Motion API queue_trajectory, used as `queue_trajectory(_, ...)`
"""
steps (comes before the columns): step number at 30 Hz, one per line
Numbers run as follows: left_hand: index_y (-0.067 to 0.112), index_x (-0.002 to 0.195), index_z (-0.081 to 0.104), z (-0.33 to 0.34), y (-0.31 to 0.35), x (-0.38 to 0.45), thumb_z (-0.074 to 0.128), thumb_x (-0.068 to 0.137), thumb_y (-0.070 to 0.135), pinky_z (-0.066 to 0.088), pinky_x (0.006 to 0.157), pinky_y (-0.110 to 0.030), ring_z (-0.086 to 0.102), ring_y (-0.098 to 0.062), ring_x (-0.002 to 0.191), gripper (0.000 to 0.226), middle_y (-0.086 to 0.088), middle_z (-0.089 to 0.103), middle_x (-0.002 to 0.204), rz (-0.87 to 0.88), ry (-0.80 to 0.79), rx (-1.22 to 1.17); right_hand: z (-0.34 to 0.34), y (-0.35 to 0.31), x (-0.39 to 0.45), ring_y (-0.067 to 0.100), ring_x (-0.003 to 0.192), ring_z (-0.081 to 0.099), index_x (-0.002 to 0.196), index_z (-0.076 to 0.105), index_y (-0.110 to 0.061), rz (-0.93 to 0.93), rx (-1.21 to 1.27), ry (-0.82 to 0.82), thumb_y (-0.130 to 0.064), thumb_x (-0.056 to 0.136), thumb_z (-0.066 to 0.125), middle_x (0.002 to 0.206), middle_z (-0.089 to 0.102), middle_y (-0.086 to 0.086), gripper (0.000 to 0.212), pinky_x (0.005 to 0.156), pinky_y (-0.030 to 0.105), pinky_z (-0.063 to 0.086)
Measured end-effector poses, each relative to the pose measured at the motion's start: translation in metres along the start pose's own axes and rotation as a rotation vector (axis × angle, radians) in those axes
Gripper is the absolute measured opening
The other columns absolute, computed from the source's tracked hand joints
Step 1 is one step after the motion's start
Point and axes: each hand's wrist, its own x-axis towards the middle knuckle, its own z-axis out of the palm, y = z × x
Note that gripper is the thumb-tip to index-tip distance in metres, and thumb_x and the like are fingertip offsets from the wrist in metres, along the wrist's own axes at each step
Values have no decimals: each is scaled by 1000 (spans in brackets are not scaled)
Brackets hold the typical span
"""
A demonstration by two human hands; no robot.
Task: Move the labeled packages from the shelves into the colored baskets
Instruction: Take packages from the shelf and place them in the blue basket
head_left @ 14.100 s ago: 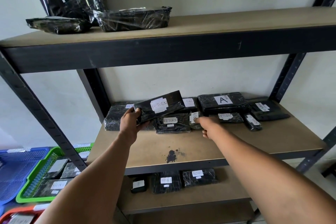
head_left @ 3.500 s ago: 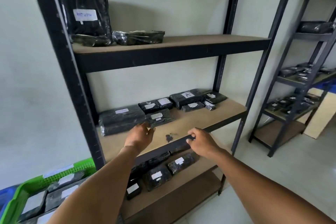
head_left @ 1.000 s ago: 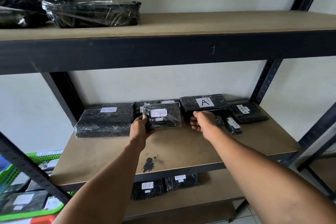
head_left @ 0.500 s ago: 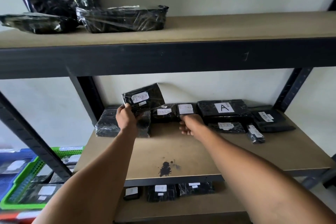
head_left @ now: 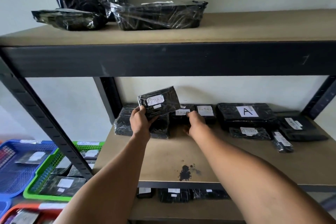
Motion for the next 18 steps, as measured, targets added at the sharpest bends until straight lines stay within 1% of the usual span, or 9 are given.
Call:
queue_trajectory(2, -1, 119, 60, -1, 0, 1, 50, 102, 14, 62, 67, -41, 68, -27, 98, 24, -14, 69, 105, -8, -5, -3, 5, 1, -1, 28, 93, 54, 84, 57, -10, -11, 69, 39, -11, 85, 60, 118, 64, 15, 3, 81, 40, 48)
queue_trajectory(4, -1, 119, 60, -2, 0, 2, 50, 102, 14, 62, 67, -41, 68, -29, 101, 24, -15, 69, 106, -8, -7, -8, 8, 3, -3, 28, 94, 53, 95, 61, -6, -20, 101, 63, -13, 84, 63, 114, 63, 14, 13, 88, 40, 49)
queue_trajectory(5, -1, 119, 60, -2, 0, 2, 50, 102, 14, 62, 66, -40, 68, -28, 101, 25, -15, 69, 106, -8, -8, -12, 10, 4, -4, 27, 94, 52, 104, 61, -5, -31, 107, 81, -14, 86, 64, 108, 61, 11, 20, 87, 37, 49)
queue_trajectory(7, -2, 119, 60, -2, 1, 0, 51, 103, 15, 61, 63, -39, 69, -26, 98, 25, -15, 69, 105, -9, -5, -17, 14, 3, -9, 24, 92, 50, 111, 61, -5, -49, 104, 92, -14, 88, 64, 105, 57, 7, 26, 79, 31, 42)
queue_trajectory(11, 3, 117, 62, -3, 3, 0, 52, 103, 16, 61, 63, -38, 70, -25, 96, 22, -16, 69, 109, -22, 1, -28, 21, 1, -12, 23, 94, 50, 124, 59, -3, -44, 79, 141, -18, 87, 69, 108, 54, 6, 41, 78, 25, 38)
queue_trajectory(13, 5, 115, 62, -4, 1, 1, 52, 103, 17, 62, 66, -39, 70, -26, 97, 20, -16, 70, 112, -26, 4, -23, 22, 1, -13, 23, 99, 52, 124, 59, -2, -18, 84, 171, -26, 88, 71, 115, 57, 7, 45, 79, 26, 37)
queue_trajectory(15, 6, 115, 63, -5, 1, 0, 53, 102, 18, 62, 68, -41, 70, -27, 99, 20, -17, 70, 112, -28, 11, -9, 22, 2, -10, 25, 111, 56, 125, 60, -2, -3, 50, 202, -35, 90, 70, 125, 60, 7, 49, 81, 27, 36)
queue_trajectory(17, 4, 115, 63, -5, 0, -3, 53, 102, 17, 62, 68, -41, 70, -29, 101, 20, -18, 70, 112, -24, 9, -14, 23, 2, -12, 28, 122, 54, 126, 59, 1, -2, -5, 178, -41, 89, 72, 131, 58, 9, 57, 88, 29, 37)
queue_trajectory(18, 3, 114, 63, -6, 0, -5, 52, 102, 16, 62, 66, -40, 70, -29, 101, 20, -18, 70, 111, -23, 4, -15, 22, 3, -13, 28, 122, 54, 127, 59, 1, -11, -40, 179, -41, 87, 74, 132, 58, 10, 59, 95, 30, 40)
